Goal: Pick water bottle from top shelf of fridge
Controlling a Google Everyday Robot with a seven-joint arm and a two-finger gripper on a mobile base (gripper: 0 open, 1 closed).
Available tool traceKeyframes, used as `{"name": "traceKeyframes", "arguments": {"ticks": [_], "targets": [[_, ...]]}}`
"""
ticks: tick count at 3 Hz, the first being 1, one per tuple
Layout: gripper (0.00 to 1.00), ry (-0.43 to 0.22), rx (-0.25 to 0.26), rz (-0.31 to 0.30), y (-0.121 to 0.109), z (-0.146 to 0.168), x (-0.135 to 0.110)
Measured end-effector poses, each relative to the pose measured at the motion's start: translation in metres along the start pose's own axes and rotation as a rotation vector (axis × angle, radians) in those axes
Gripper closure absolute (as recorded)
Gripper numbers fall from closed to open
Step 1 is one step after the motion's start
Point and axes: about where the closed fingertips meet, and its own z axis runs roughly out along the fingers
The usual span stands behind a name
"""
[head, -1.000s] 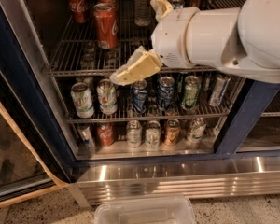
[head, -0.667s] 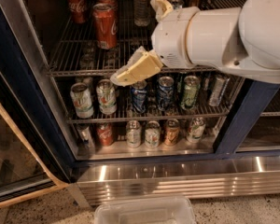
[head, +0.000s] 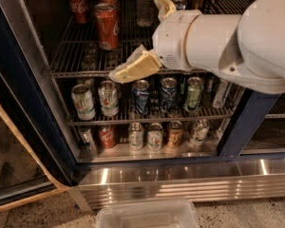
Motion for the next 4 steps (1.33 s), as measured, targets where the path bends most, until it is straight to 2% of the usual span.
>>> {"name": "traceKeyframes", "arguments": {"ticks": [1, 2, 3, 4], "targets": [[0.0, -0.1, 0.161, 0.119, -0.04, 0.002, 0.028], [0.0, -0.191, 0.262, 0.19, -0.07, 0.015, 0.05], [0.0, -0.252, 0.227, 0.234, -0.056, 0.037, 0.043], [0.0, -0.252, 0.227, 0.234, -0.055, 0.037, 0.043]]}}
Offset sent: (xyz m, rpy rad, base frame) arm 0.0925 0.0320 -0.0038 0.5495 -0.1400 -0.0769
